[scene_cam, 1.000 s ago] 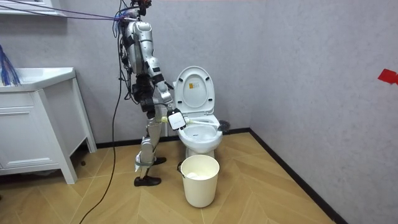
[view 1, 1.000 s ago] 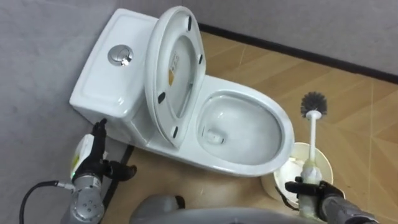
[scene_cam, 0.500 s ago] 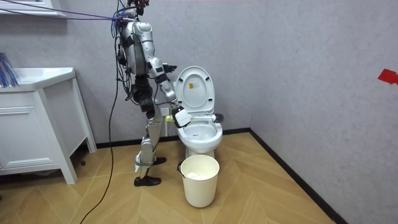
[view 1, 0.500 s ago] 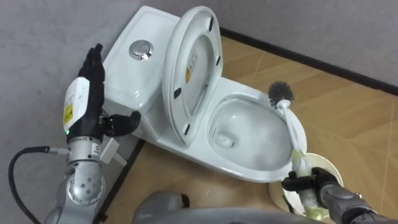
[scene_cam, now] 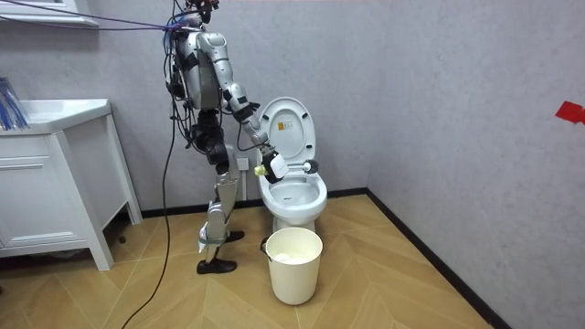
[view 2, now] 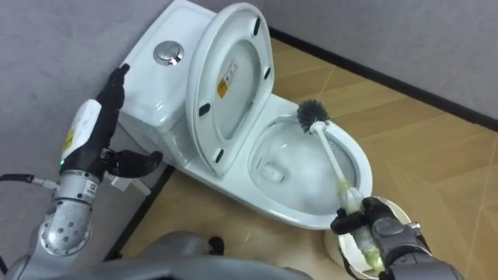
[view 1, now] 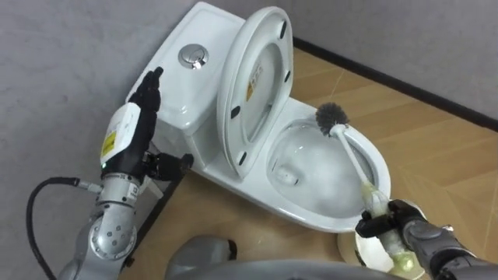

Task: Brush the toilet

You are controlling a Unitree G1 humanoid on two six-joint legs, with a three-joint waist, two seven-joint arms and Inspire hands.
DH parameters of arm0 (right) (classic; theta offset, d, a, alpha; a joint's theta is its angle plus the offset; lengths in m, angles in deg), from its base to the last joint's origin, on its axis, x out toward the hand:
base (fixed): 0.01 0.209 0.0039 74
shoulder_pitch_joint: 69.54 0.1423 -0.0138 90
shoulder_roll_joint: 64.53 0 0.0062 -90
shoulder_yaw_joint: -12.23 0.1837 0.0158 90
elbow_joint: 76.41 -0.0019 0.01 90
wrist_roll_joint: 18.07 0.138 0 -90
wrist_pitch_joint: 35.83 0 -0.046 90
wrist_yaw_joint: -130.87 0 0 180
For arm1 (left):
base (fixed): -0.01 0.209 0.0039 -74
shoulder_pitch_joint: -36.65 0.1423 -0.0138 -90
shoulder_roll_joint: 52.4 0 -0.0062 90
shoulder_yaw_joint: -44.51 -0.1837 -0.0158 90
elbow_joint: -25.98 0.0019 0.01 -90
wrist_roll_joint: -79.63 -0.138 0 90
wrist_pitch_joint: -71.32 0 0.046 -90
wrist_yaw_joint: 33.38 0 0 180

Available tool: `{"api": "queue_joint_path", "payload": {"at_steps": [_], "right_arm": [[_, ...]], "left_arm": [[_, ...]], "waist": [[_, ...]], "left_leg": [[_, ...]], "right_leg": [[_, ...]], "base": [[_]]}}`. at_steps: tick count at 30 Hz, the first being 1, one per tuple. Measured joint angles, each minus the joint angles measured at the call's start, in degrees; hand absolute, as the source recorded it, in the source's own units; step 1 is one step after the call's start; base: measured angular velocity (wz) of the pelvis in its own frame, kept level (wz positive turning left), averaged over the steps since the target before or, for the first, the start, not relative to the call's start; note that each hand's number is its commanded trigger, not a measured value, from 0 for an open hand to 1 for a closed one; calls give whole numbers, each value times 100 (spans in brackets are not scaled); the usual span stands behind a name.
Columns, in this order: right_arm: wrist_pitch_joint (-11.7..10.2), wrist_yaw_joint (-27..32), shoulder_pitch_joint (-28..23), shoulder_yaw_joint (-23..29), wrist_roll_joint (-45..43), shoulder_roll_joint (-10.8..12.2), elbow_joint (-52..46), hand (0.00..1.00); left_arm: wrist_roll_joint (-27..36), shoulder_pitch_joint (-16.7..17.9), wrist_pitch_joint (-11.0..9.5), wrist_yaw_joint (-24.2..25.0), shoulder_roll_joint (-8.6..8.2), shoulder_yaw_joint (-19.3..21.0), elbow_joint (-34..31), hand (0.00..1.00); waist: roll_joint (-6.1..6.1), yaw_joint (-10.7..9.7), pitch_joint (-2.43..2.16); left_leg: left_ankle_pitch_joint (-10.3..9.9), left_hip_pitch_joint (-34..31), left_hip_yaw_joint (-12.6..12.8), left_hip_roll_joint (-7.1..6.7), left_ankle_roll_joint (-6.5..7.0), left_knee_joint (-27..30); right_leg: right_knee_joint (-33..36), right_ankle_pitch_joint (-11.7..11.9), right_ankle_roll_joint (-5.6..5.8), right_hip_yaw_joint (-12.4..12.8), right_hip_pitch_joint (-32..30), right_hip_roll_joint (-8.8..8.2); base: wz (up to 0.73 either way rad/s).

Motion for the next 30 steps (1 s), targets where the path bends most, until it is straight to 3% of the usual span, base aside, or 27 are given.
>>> {"api": "queue_joint_path", "payload": {"at_steps": [4, 10, 15, 23, 30], "right_arm": [[27, 5, -18, -2, 6, -19, -2, 100], [53, 3, -102, 19, -309, -165, -66, 100], [47, 12, -355, 28, -376, -422, -132, 100], [45, 6, -701, 46, -418, -452, -264, 100], [44, -126, -919, 71, -433, -456, -481, 100]], "left_arm": [[-146, 15, 72, 46, 75, -73, 58, 0], [-844, 12, 158, 22, 90, -3, 542, 0], [-1339, -93, 226, -268, 116, 337, 703, 0], [-1682, -507, 200, -734, 124, 750, 724, 0], [-2047, -764, 94, -1208, 132, 970, 722, 0]], "waist": [[96, 4, 21], [254, -107, -52], [273, -120, -52], [390, -127, -38], [350, -147, -6]], "left_leg": [[-3, -9, -3, 7, 1, 45], [-4, 28, 58, 7, -2, 18], [7, 118, 155, 27, -18, -93], [-62, 115, 340, 53, -23, -98], [-72, 213, 489, 112, -22, -186]], "right_leg": [[62, -37, -5, 6, -17, -20], [194, -106, -12, 117, -79, -24], [168, -111, -22, 265, -75, -10], [177, -120, -37, 473, -172, -4], [179, -121, -37, 615, -178, -10]], "base": [[0], [-5], [-10], [-14], [-11]]}}
